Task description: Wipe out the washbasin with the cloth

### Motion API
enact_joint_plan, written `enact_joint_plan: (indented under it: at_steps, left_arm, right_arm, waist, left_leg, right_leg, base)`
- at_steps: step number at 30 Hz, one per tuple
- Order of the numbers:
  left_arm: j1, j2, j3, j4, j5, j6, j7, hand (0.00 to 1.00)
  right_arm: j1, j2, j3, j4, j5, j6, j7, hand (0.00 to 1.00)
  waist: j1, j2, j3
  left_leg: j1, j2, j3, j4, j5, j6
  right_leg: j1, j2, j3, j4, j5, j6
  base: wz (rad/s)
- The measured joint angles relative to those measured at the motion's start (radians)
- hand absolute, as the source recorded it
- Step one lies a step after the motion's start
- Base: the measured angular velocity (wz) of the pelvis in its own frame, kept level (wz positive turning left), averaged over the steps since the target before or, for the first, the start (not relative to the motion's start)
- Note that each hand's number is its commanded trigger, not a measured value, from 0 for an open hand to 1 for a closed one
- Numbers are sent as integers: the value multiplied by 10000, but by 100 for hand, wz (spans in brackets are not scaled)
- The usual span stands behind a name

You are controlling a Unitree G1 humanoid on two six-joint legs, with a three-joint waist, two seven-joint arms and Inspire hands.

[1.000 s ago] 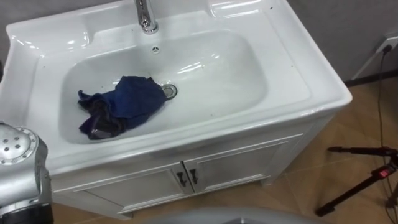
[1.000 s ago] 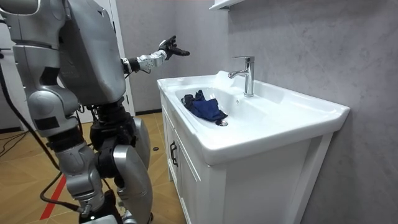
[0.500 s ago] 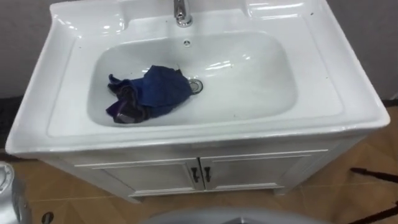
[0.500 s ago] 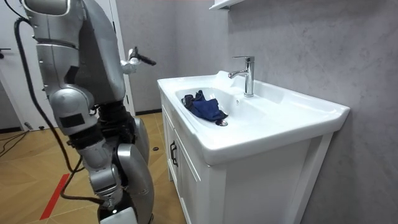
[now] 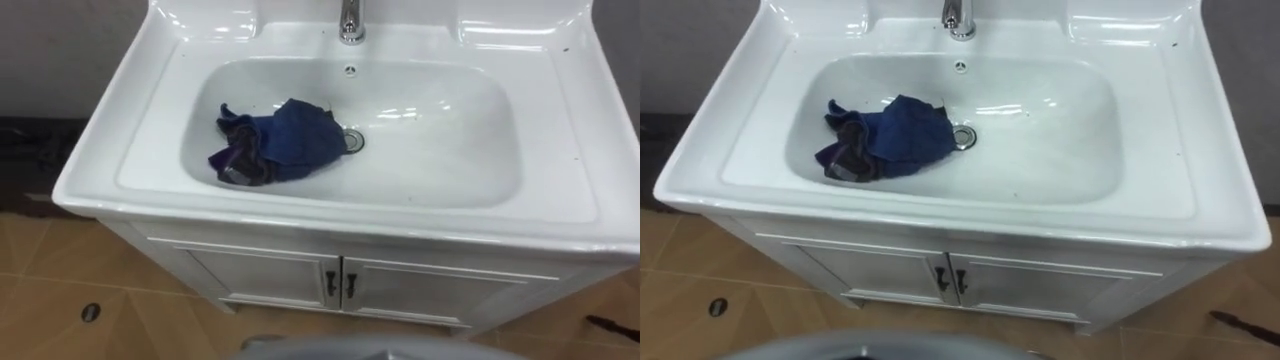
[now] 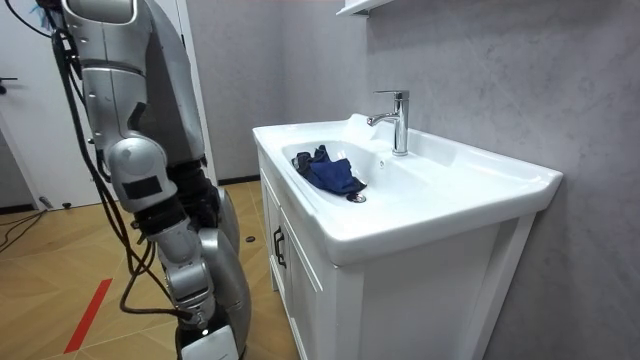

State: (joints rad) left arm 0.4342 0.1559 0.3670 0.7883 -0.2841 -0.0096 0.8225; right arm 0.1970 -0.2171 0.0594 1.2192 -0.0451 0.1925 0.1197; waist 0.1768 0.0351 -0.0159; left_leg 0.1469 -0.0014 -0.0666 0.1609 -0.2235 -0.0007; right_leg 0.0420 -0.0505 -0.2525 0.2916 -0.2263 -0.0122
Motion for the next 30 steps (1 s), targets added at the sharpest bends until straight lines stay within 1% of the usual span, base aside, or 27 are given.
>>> enact_joint_plan:
  at_steps: [2, 4, 5, 6, 7, 8, 10, 13, 14, 15, 17, 19, 20, 21, 23, 24, 25, 27, 29, 30]
  left_arm:
    - [8, -64, -199, 1164, -809, 115, -531, 0]
    - [10, -202, -382, 1840, -1190, 222, -964, 0]
    - [14, -314, -390, 2305, -1203, 307, -1336, 0]
    - [13, -347, -384, 2559, -1207, 349, -1565, 0]
    - [8, -412, -363, 2875, -1208, 496, -1980, 0]
    - [-10, -503, -349, 3057, -1208, 588, -2348, 0]
    - [-116, -568, -418, 3289, -1205, 754, -2830, 0]
    - [-497, -571, -594, 3691, -1139, 996, -3728, 0]
    - [-593, -589, -660, 3745, -1003, 1124, -4074, 0]
    - [-631, -595, -742, 3745, -904, 1175, -4240, 0]
    - [-833, -597, -1182, 3728, -269, 1366, -4905, 0]
    - [-1084, -579, -1469, 3724, 189, 1422, -5361, 0]
    - [-1273, -570, -1618, 3714, 593, 1476, -5630, 0]
    - [-1373, -563, -1676, 3714, 819, 1524, -5743, 0]
    - [-1772, -552, -1810, 3710, 1515, 1684, -6110, 0]
    - [-1864, -545, -1857, 3714, 1671, 1728, -6184, 0]
    - [-2005, -522, -2060, 3726, 1802, 1777, -6289, 0]
    - [-2100, -499, -2486, 3752, 2152, 1858, -6564, 0]
    - [-2101, -449, -2558, 3754, 2376, 1958, -6706, 0]
    - [-2100, -407, -2583, 3761, 2478, 2025, -6788, 0]
  right_arm:
    - [-13, -4, 2, 178, 389, 28, -5, 0]
    - [-75, 17, -8, 398, 427, 54, 13, 0]
    - [-157, 45, -31, 608, 423, 57, 30, 0]
    - [-180, 64, -36, 677, 418, 64, 36, 0]
    - [-189, 91, -54, 709, 418, 63, 43, 0]
    - [-240, 89, -53, 758, 418, 61, 42, 0]
    - [-345, 89, -43, 885, 418, 66, 65, 0]
    - [-552, 77, -41, 1156, 371, 182, 337, 0]
    - [-569, 83, -44, 1224, 349, 205, 388, 0]
    - [-571, 86, -47, 1228, 358, 206, 399, 0]
    - [-575, 149, -49, 1242, 319, 241, 438, 0]
    - [-580, 258, -47, 1232, 307, 282, 461, 0]
    - [-626, 317, -50, 1231, 308, 297, 482, 0]
    - [-639, 336, -51, 1229, 308, 305, 497, 0]
    - [-692, 360, -48, 1206, 309, 393, 552, 0]
    - [-694, 360, -43, 1198, 311, 405, 561, 0]
    - [-686, 372, -33, 1156, 311, 434, 555, 0]
    - [-624, 446, -22, 1074, 307, 492, 547, 0]
    - [-583, 540, -24, 1054, 304, 516, 567, 0]
    - [-579, 564, -23, 1051, 304, 554, 578, 0]
  waist:
    - [-31, -27, 7]
    - [-86, -50, 15]
    - [-79, -63, 17]
    - [-67, -79, 9]
    - [-95, -98, 19]
    - [-94, -108, 24]
    - [-148, -116, 34]
    - [-275, -113, 37]
    - [-383, -116, 38]
    - [-433, -116, 38]
    - [-674, -108, 51]
    - [-834, -110, 59]
    - [-929, -117, 83]
    - [-950, -115, 87]
    - [-1003, -127, 89]
    - [-1023, -134, 93]
    - [-1139, -165, 109]
    - [-1232, -239, 132]
    - [-1287, -300, 140]
    - [-1306, -316, 150]
  left_leg:
    - [149, 19, 8, -17, -45, 12]
    - [158, 39, 38, -10, -70, 24]
    - [212, 56, 74, -37, -82, 32]
    - [238, 58, 77, -40, -97, 37]
    - [293, 60, 89, -39, -118, 39]
    - [309, 60, 108, -20, -138, 50]
    - [299, 57, 83, 27, -163, 61]
    - [292, 69, 71, 44, -181, 68]
    - [297, 73, 83, 36, -181, 68]
    - [297, 73, 84, 31, -181, 68]
    - [294, 72, 90, 27, -180, 69]
    - [227, 70, 111, 47, -182, 70]
    - [195, 67, 117, 36, -182, 70]
    - [187, 66, 138, 28, -182, 71]
    - [145, 91, 341, 0, -185, 75]
    - [149, 98, 376, 4, -185, 75]
    - [154, 100, 418, 27, -184, 76]
    - [204, 110, 707, 64, -182, 77]
    - [221, 118, 947, 71, -181, 77]
    - [224, 117, 975, 74, -181, 77]
  right_leg:
    - [154, 5, 3, -48, -14, 14]
    - [206, 16, 49, -138, -2, 30]
    - [272, 34, 52, -190, 9, 37]
    - [300, 31, 51, -189, 9, 38]
    - [341, 35, 65, -194, 7, 41]
    - [356, 35, 77, -193, 4, 45]
    - [412, 52, 46, -246, 9, 65]
    - [483, 39, 36, -362, 29, 95]
    - [485, 28, 38, -367, 35, 97]
    - [486, 28, 36, -368, 36, 97]
    - [502, 47, 36, -405, 40, 104]
    - [448, 71, 32, -412, 38, 107]
    - [396, 91, 73, -404, 34, 112]
    - [367, 99, 103, -398, 34, 112]
    - [243, 142, 272, -345, 41, 111]
    - [244, 153, 292, -351, 53, 110]
    - [247, 154, 302, -356, 70, 111]
    - [255, 154, 408, -356, 71, 111]
    - [237, 162, 547, -360, 66, 117]
    - [231, 162, 570, -360, 64, 120]
  base:
    - [0]
    - [0]
    - [0]
    - [-4]
    - [-4]
    - [-3]
    - [5]
    - [5]
    - [0]
    - [0]
    - [0]
    - [0]
    - [0]
    - [-14]
    - [-24]
    - [-16]
    - [-12]
    - [-18]
    - [-15]
    - [-8]
